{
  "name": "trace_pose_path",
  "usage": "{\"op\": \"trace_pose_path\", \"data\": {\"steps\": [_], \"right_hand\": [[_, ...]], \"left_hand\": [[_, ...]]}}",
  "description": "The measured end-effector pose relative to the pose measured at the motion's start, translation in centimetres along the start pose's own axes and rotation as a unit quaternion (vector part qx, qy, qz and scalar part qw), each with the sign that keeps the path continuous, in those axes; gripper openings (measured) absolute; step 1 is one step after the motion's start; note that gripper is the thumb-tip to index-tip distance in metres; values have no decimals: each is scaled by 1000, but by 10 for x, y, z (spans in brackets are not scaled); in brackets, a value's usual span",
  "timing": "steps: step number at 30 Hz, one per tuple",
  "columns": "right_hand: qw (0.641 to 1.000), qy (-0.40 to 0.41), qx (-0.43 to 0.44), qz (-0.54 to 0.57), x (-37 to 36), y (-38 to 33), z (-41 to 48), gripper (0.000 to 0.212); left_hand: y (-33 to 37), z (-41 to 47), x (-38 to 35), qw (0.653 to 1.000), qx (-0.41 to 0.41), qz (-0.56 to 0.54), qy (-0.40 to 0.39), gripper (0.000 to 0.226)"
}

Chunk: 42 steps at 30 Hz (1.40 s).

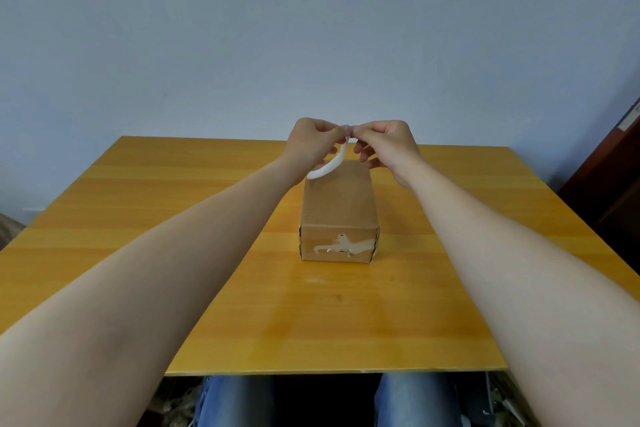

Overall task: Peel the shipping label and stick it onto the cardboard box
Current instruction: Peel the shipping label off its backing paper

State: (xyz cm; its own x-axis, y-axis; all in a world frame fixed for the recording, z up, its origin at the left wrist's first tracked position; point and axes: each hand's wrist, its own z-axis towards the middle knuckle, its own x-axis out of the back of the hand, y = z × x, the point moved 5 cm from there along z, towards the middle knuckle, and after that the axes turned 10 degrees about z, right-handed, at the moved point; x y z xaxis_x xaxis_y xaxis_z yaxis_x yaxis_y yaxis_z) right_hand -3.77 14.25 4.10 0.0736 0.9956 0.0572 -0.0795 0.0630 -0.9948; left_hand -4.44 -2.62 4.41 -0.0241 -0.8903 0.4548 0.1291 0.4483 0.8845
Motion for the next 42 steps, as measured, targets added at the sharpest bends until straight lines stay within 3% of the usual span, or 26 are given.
{"op": "trace_pose_path", "data": {"steps": [42], "right_hand": [[989,97,-61,92,16,13,3,16]], "left_hand": [[-21,7,11,986,117,-94,71,15]]}}
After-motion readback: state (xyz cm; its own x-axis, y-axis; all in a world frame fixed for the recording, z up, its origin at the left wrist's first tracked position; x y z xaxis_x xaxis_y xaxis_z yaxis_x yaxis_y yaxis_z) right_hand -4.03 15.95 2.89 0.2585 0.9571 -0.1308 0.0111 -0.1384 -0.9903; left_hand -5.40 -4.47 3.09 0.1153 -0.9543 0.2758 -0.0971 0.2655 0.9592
